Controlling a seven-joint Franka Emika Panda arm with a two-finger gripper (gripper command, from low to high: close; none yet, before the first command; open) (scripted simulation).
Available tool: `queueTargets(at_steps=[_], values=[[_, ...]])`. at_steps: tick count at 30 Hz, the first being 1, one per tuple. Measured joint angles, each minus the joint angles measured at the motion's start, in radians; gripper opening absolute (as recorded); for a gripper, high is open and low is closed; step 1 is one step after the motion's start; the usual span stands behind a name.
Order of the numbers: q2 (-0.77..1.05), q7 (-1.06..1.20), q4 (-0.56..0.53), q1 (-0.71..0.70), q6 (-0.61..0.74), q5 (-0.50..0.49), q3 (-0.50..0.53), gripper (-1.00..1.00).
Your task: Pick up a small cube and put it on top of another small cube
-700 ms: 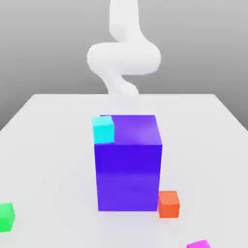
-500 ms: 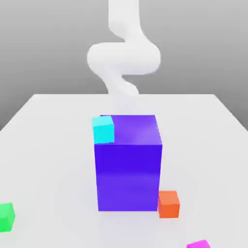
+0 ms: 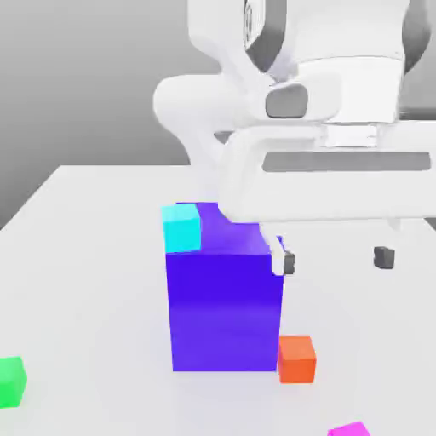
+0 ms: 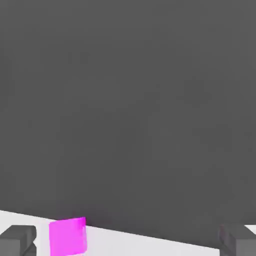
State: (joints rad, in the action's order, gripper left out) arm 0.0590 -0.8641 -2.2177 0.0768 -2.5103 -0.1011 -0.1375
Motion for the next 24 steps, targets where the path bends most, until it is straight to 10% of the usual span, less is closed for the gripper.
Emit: queueTargets(at_steps=[13,14,24], values=[[0.470,-0.037,0.059,0.077,-0.170,-0.055,0.000,0.00],[0.503,-0.042,0.067,0.084,-0.195,-0.062,0.008,-1.00],[0.424,-0.025,0.048,0.072,-0.134,-0.040,-0.009,-1.00]])
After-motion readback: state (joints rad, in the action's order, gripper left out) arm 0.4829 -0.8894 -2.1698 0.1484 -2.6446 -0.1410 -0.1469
